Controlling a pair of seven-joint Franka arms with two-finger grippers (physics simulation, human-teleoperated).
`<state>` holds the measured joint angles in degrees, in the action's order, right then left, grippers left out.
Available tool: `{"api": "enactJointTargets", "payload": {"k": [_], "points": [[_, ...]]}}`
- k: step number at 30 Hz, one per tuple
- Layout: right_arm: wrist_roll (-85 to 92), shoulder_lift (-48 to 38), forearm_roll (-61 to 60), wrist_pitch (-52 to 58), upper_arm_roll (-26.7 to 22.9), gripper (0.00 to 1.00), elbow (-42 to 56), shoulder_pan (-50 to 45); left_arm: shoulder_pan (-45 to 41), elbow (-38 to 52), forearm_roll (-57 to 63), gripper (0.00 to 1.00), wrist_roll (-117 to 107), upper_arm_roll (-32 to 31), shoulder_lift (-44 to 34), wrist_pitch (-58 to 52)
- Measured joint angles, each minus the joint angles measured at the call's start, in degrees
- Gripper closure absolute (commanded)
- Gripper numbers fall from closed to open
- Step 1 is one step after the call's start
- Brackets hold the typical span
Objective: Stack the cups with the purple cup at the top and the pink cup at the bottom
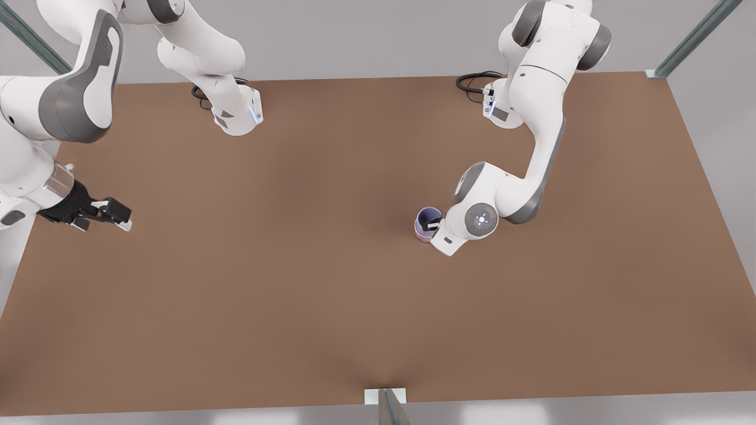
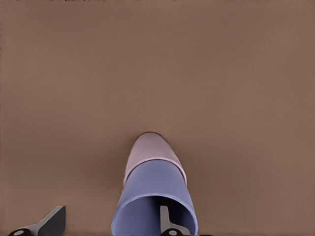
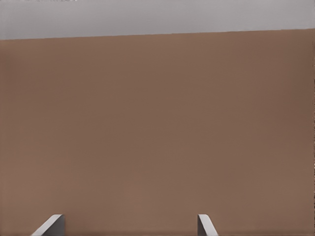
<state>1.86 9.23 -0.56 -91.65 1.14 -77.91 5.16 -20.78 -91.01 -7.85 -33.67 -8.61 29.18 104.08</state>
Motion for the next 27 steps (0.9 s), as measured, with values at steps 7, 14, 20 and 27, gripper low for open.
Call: {"api": "enactJointTargets", "payload": {"k": [7,14,20,27], "points": [[0.06,0.24,0.31,-0.06,-0.21,0.0,0.01,0.41,0.04,0.03,0.14,0.06,-0.19,0.19,-0.07,-0.27],[0.2,0.35,0.49,-0.26,-0.17,0.0,0.0,0.35,0.02,4.23,0.61,0.06,-0.45,0.37,-0.66,-3.33],[0.28,0.43,0.31,-0.35,-0.17,0.0,0.0,0.35,-0.1,16.91,1.86,0.0,0.12,6.78,-1.17,-12.27],[0.35,0.5,0.25,-0.39,-0.17,0.0,0.01,0.38,12.64,18.72,11.99,0.0,9.68,5.98,-16.34,-20.57]]}}
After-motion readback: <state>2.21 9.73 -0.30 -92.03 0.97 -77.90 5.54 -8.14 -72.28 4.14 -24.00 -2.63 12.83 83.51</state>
